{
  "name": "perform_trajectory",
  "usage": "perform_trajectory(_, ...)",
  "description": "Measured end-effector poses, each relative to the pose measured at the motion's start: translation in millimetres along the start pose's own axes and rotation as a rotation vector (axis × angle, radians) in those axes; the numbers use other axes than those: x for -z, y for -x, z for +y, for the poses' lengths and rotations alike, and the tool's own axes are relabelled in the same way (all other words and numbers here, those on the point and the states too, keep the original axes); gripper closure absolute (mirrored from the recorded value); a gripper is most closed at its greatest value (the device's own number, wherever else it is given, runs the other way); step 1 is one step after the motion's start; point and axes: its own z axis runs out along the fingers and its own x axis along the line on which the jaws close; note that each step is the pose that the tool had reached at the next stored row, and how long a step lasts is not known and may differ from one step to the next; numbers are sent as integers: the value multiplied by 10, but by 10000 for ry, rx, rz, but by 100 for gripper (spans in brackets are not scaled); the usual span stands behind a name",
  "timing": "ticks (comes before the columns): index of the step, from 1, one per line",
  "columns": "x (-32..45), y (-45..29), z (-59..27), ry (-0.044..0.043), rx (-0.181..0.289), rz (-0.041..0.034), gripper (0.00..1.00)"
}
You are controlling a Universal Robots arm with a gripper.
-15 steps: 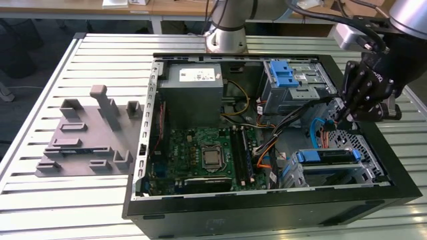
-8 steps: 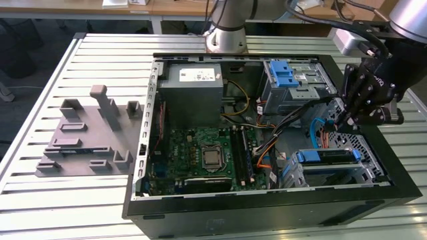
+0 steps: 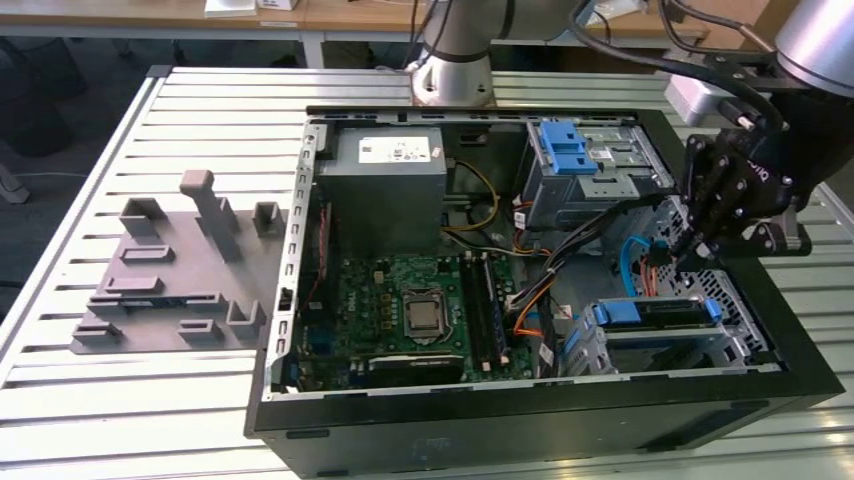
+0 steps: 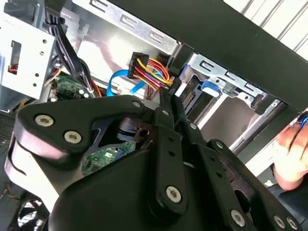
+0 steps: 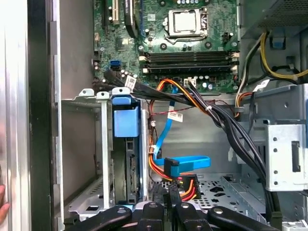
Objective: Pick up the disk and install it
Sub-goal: 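Insert the first disk wire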
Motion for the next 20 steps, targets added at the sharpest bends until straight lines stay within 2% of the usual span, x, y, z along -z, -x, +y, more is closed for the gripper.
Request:
perform_trajectory(6, -9, -60, 70, -95, 76, -6, 84)
perform_trajectory(14, -21, -198, 70, -102, 105, -42, 84)
perform_trajectory(20, -25, -229, 69, -106, 124, -46, 84)
